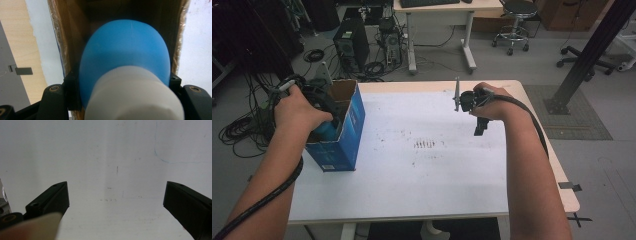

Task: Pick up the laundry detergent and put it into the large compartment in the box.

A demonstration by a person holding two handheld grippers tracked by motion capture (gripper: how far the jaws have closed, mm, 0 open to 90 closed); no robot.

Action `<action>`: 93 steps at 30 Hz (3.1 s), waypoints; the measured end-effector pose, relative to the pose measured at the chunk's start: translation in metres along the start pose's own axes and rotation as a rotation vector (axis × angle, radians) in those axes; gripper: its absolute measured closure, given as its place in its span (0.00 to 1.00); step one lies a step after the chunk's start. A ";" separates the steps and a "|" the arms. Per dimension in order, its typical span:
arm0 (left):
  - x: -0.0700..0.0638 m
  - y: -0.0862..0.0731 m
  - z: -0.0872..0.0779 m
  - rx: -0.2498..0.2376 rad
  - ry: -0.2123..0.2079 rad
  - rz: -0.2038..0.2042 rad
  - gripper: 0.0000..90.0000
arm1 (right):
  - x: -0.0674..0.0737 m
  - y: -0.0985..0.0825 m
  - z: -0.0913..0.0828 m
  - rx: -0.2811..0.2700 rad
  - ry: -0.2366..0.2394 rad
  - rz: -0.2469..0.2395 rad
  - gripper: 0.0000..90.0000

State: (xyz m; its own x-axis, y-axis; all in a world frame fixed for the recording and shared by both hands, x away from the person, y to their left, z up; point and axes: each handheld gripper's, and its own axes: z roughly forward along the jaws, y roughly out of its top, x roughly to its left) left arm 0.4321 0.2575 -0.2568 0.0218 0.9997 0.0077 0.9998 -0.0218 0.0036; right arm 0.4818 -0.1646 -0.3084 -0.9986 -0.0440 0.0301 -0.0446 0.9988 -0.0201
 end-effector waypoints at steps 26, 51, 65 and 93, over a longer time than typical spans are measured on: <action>-0.002 0.004 0.022 0.040 -0.005 -0.004 0.42 | 0.000 -0.005 0.008 -0.007 0.011 0.005 0.07; -0.003 0.005 0.028 0.043 0.003 -0.005 0.41 | -0.001 -0.004 0.012 -0.006 0.020 0.009 0.07; -0.003 0.005 0.029 0.037 0.005 -0.017 0.36 | 0.000 -0.005 0.012 -0.003 0.021 0.011 0.07; -0.005 0.000 0.007 -0.007 0.034 -0.012 0.31 | 0.000 -0.003 0.014 -0.007 0.020 0.002 0.07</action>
State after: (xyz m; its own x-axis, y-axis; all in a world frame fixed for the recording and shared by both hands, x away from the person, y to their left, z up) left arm 0.4321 0.2524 -0.2638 0.0098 0.9991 0.0417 0.9999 -0.0103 0.0114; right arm 0.4816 -0.1681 -0.3225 -0.9979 -0.0415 0.0498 -0.0422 0.9990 -0.0134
